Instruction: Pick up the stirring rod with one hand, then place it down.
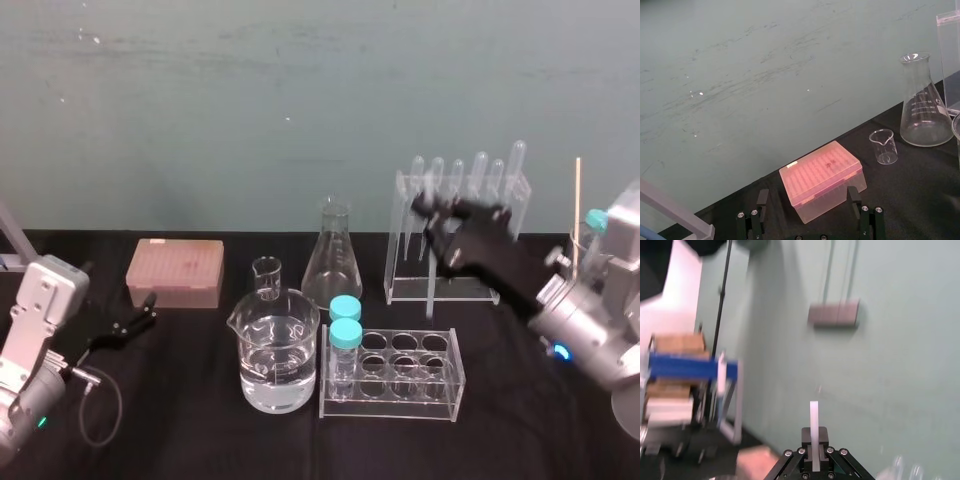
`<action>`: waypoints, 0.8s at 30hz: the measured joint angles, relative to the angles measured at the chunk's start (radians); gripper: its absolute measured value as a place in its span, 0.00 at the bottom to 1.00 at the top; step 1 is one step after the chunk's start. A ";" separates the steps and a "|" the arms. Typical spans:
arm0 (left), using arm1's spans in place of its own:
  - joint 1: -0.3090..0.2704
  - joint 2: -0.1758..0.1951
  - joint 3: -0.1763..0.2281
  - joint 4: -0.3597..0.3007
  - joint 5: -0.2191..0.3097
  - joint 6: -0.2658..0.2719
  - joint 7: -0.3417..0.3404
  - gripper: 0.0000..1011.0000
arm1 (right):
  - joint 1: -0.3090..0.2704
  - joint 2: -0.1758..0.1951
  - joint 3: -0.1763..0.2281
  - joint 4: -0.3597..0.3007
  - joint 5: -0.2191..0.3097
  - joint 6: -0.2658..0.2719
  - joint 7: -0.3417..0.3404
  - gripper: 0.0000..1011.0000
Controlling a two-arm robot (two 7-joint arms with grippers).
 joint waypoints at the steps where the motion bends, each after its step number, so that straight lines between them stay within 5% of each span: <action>1: 0.000 0.000 0.000 0.000 0.000 0.000 0.000 0.99 | 0.002 -0.006 0.008 0.000 0.010 -0.012 0.006 0.07; 9: 0.000 0.000 0.000 0.000 0.000 0.000 0.000 0.99 | 0.000 -0.037 0.063 0.004 0.084 -0.059 0.053 0.07; 24: 0.000 0.000 0.000 0.000 0.000 0.000 0.000 0.99 | -0.034 -0.026 0.078 0.049 0.089 0.054 0.064 0.07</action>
